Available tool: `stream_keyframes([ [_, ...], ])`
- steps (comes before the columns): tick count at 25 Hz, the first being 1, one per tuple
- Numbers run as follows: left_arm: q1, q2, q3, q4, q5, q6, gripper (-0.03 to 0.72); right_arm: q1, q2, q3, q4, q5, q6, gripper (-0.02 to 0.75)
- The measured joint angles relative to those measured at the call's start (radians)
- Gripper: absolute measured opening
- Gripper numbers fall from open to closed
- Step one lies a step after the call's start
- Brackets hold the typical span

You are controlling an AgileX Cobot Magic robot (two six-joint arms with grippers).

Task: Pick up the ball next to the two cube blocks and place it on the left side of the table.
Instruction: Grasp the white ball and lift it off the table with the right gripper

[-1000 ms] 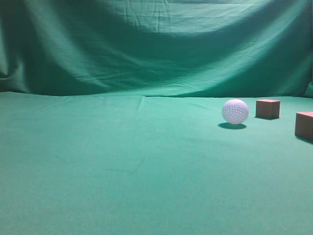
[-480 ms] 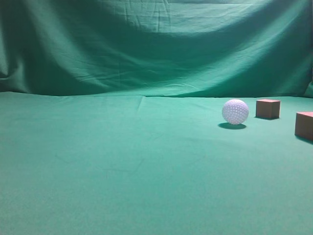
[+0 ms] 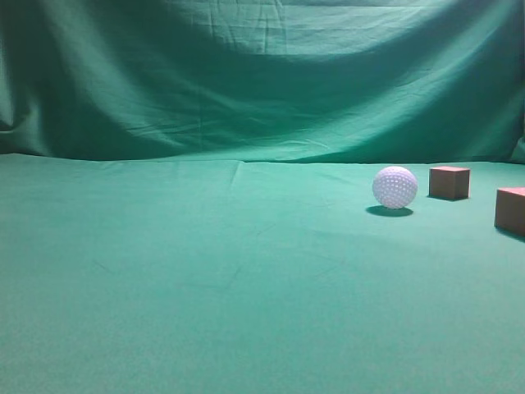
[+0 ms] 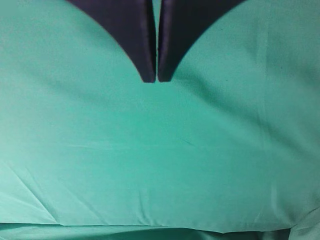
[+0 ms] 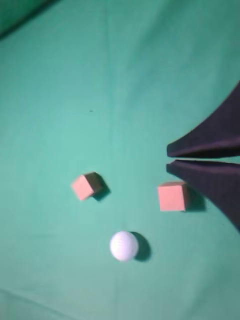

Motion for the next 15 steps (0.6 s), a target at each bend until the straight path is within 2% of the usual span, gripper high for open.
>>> stream_keyframes([
  [4,0.000,0.000,0.000,0.000,0.000,0.000,0.000,0.029,0.169,-0.097,0.105,0.057,-0.135,0.000],
  [11,0.000,0.000,0.000,0.000,0.000,0.000,0.000,0.229,0.442,-0.238,0.071,0.037,-0.166,0.000],
  [15,0.000,0.000,0.000,0.000,0.000,0.000,0.000,0.287,0.613,-0.336,0.062,0.033,-0.165,0.000],
])
